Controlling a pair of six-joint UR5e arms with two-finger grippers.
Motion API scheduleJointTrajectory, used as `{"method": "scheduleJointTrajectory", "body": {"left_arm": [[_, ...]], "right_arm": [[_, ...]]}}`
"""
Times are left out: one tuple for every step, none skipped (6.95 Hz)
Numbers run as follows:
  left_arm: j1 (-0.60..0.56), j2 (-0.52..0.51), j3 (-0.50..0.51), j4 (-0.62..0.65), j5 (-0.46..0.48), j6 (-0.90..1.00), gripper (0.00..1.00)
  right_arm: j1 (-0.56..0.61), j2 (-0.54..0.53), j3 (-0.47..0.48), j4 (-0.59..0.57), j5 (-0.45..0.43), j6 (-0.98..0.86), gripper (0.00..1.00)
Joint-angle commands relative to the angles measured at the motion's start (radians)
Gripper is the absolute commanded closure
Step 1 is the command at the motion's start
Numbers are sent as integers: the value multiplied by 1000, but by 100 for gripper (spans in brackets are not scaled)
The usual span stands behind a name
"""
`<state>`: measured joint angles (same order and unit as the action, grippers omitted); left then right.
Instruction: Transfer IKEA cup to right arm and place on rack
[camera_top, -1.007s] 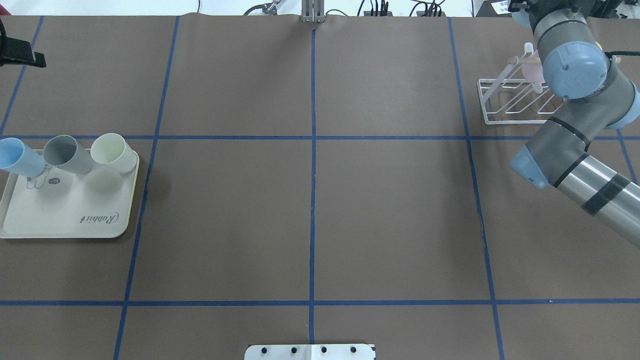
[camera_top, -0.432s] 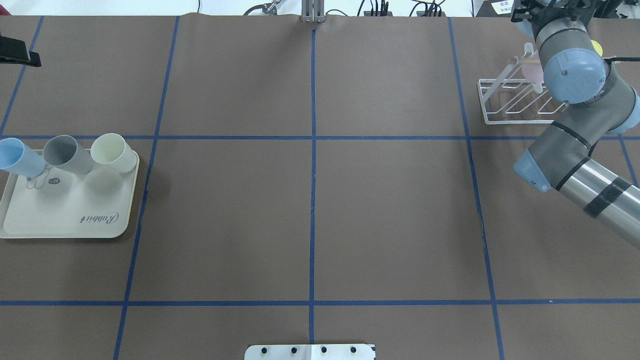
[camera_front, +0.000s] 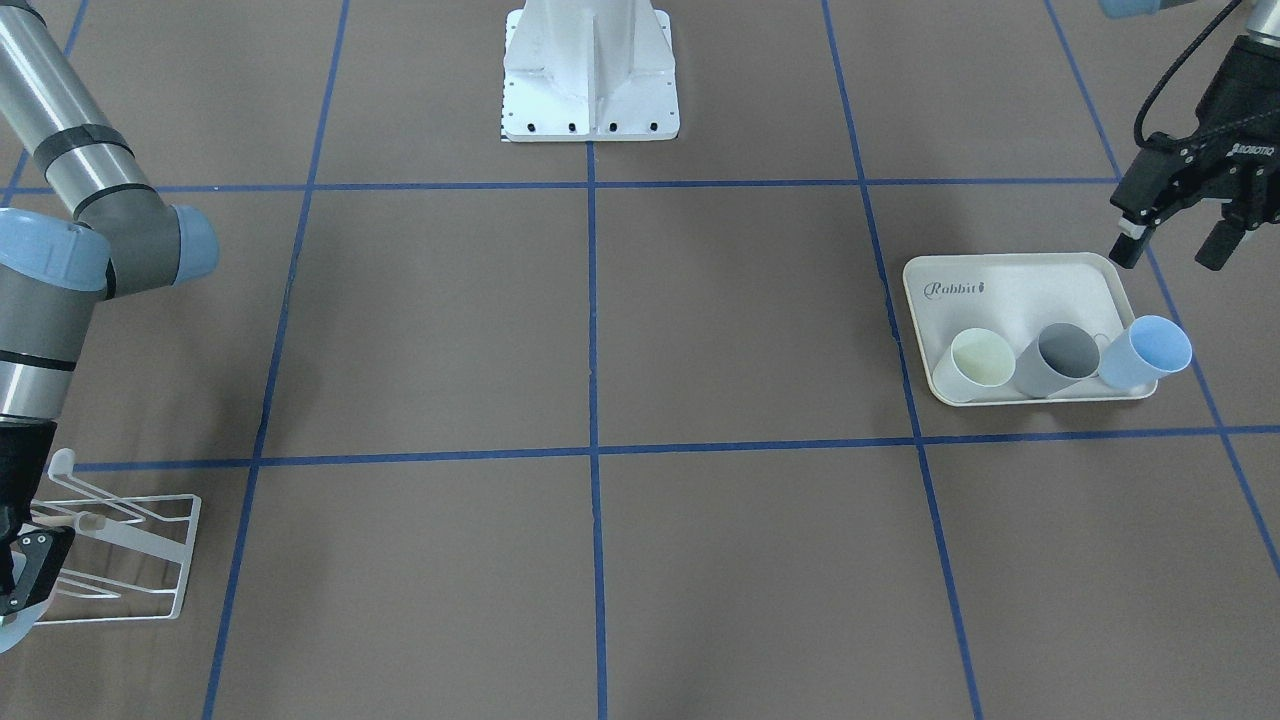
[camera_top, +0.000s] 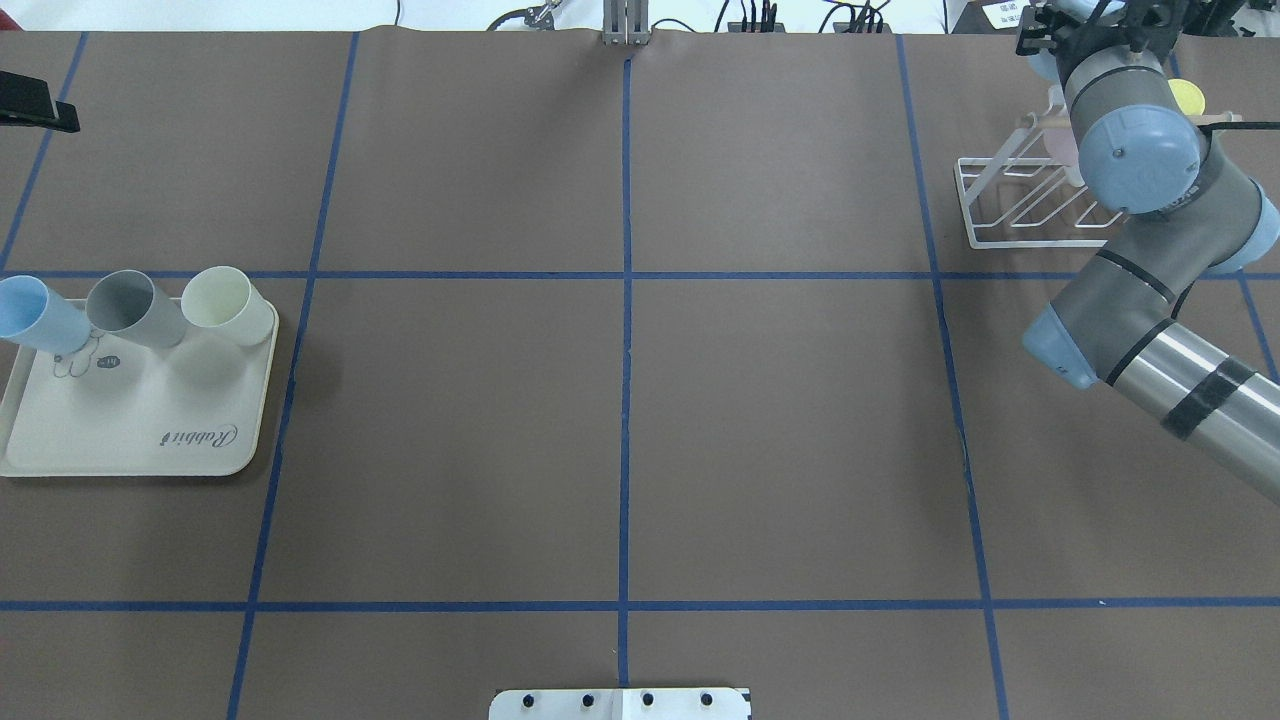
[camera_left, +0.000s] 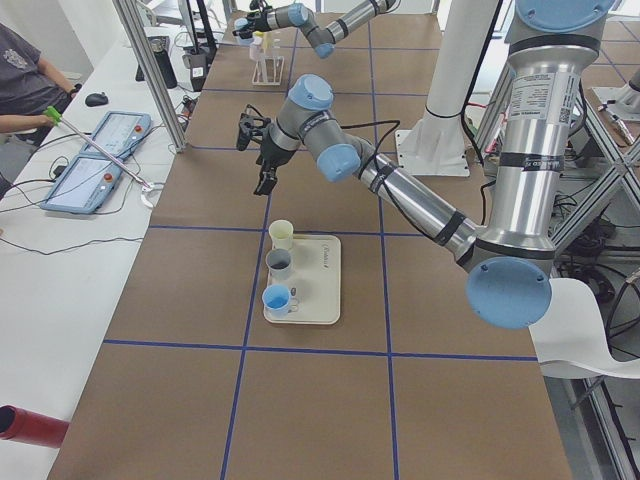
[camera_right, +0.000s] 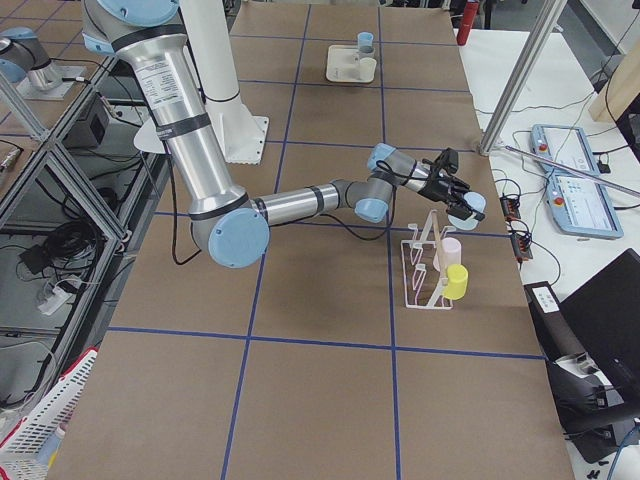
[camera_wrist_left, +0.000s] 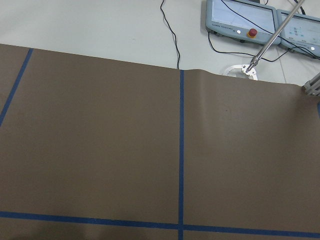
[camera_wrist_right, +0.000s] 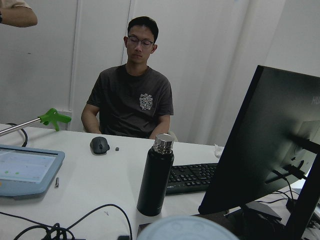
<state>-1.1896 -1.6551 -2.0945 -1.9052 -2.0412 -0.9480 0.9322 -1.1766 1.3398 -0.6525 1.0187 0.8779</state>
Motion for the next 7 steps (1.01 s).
{"method": "scheduleJointTrajectory", "body": {"left_arm": [[-2,0,2,0,-1,0,0],[-2,0,2,0,-1,0,0],[-1,0,2,0,-1,0,0],[-1,0,2,0,-1,0,0],[-1,0,2,0,-1,0,0],[-1,1,4,0,-1,0,0],[-1,2,4,0,-1,0,0]], "right_arm": [[-27,-3,-1,1,-3,4,94],[-30,-11,-2,2,-3,4,94],[-30,-14,-2,1,-5,4,94],[-30,-20,-2,1,-3,6,94],[-30,-21,-5,1,-3,7,94],[-30,-20,-5,1,-3,10,94],[-30,-20,-7,-1,-3,10,94]]}}
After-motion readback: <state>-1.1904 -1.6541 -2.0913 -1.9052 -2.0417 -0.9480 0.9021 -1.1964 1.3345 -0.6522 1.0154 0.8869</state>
